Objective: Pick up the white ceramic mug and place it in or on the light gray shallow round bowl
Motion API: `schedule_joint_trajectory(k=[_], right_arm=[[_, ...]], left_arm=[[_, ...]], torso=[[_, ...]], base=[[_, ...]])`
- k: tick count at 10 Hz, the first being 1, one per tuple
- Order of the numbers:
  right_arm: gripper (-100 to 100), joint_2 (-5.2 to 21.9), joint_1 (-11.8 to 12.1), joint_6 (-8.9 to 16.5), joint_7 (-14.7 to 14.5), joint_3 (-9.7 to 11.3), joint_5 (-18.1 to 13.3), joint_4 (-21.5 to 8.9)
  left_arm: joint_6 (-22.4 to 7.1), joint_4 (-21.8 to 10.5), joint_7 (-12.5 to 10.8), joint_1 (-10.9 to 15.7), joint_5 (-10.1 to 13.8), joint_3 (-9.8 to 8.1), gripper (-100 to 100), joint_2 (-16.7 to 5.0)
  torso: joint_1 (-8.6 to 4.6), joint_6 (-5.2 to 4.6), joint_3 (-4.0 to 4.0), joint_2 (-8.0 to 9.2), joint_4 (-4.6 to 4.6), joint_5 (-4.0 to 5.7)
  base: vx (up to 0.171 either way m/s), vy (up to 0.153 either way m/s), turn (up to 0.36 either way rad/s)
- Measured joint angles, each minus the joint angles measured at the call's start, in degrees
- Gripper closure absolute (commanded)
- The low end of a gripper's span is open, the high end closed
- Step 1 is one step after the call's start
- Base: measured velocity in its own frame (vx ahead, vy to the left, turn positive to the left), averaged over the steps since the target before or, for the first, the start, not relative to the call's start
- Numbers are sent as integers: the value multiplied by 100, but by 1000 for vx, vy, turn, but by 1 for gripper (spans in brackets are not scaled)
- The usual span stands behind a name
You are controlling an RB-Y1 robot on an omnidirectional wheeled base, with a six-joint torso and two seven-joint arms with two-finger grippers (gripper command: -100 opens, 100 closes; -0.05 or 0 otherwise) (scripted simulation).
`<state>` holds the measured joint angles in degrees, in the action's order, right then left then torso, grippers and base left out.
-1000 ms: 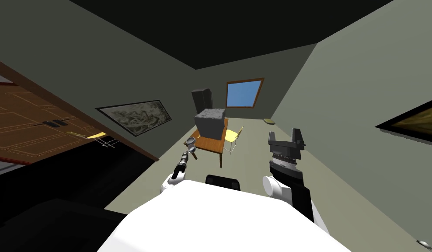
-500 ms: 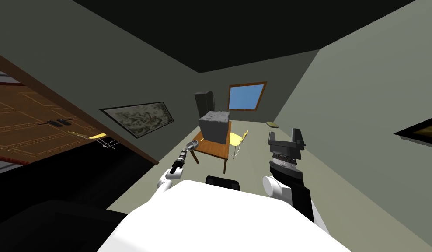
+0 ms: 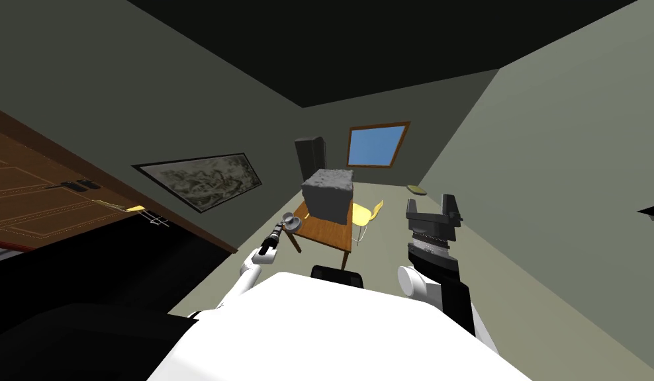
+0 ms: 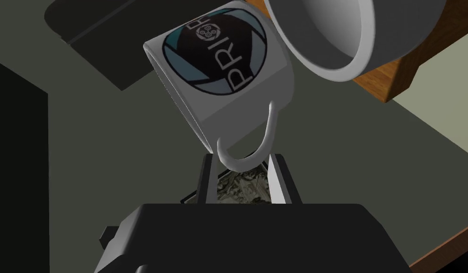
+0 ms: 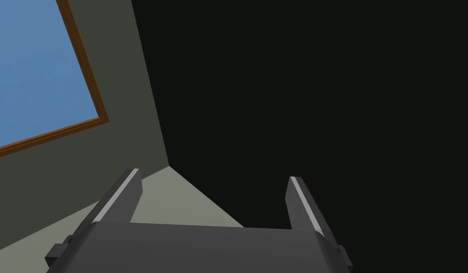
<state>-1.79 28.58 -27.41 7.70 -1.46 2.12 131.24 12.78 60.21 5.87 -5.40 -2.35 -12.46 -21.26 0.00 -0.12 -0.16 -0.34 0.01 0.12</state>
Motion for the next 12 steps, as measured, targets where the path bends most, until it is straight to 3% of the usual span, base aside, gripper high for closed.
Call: schedule_joint_trajectory(k=[4,5,6,12], right_arm=[[0,-1,-1,0,0,1,0,0],[0,-1,-1,0,0,1,0,0],[0,-1,-1,0,0,1,0,0],[0,-1,-2,1,0,1,0,0]], left_arm=[[2,1,-2,1,1,0,-100,0],[2,1,-2,2,1,0,0,0],[2,1,-2,2,1,0,-100,0],[-667,406,-284,97,164,59,-100,-427]], torso=[[-23,1,27,45,11,6],[-23,1,28,46,11,6],[-23,1,28,47,11,6],[-30,0,39,64,15,8]], base=[[2,1,0],[0,0,0],[-34,-15,-58],[-53,-21,-44]])
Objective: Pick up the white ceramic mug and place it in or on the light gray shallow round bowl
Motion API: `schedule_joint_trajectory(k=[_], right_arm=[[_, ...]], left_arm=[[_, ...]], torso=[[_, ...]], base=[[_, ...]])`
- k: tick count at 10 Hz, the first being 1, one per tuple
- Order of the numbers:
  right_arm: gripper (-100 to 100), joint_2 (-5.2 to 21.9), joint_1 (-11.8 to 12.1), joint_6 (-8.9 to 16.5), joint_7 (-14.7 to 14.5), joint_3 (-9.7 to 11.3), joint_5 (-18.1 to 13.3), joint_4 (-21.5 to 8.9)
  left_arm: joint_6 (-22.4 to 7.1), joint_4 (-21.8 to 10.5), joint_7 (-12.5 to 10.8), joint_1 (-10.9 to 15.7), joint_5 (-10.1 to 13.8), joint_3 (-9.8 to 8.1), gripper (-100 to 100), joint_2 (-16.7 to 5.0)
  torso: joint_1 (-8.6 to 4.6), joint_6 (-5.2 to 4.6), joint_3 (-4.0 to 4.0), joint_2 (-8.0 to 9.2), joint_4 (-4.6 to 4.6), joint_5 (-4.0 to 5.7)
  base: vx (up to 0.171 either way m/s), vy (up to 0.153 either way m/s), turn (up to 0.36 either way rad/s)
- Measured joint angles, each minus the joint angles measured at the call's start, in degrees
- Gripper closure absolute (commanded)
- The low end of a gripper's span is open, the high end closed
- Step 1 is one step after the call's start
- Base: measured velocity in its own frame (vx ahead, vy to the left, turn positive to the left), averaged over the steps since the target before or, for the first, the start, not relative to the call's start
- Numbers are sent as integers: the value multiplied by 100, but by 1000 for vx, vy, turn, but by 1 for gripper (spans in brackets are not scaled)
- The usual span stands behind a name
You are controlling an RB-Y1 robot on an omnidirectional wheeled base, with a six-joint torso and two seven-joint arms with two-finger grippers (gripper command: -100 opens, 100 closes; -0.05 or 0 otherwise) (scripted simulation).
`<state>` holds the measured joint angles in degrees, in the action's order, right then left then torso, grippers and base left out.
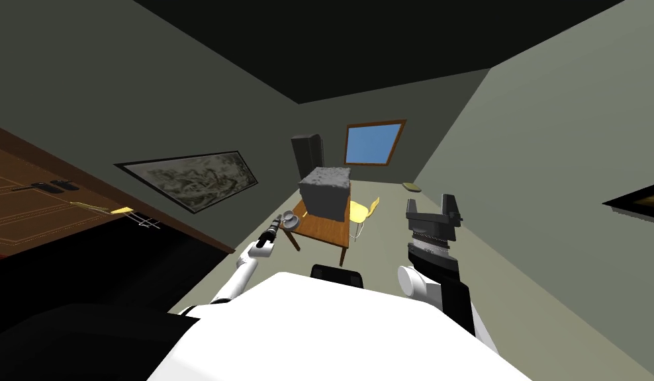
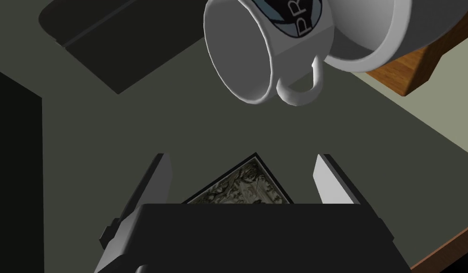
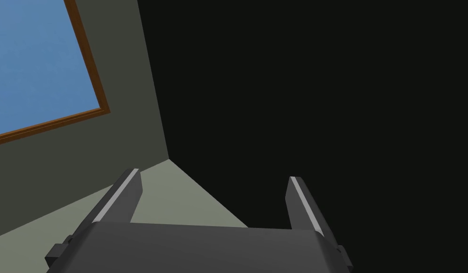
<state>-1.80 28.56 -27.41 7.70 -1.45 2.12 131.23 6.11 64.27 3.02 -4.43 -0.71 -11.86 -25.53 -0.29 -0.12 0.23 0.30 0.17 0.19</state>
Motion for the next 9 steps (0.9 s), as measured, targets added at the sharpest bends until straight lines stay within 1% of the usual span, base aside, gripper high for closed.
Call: schedule_joint_trajectory(k=[1,3,4,9], right_arm=[[0,0,0,0,0,0,0,0],[0,0,0,0,0,0,0,0],[0,0,0,0,0,0,0,0],[0,0,1,0,0,0,0,0]], left_arm=[[-94,27,-46,42,23,9,-100,-66],[-333,220,-146,30,82,29,-100,-209],[-358,232,-158,29,86,30,0,-217],[-356,230,-157,28,86,30,0,-216]], torso=[[0,0,-1,-1,0,0],[-1,1,0,1,0,0],[2,1,-3,-6,-1,-1],[7,1,-10,-17,-4,-3]], base=[[-41,-13,-46],[-36,-16,-17],[0,0,0],[0,0,0]])
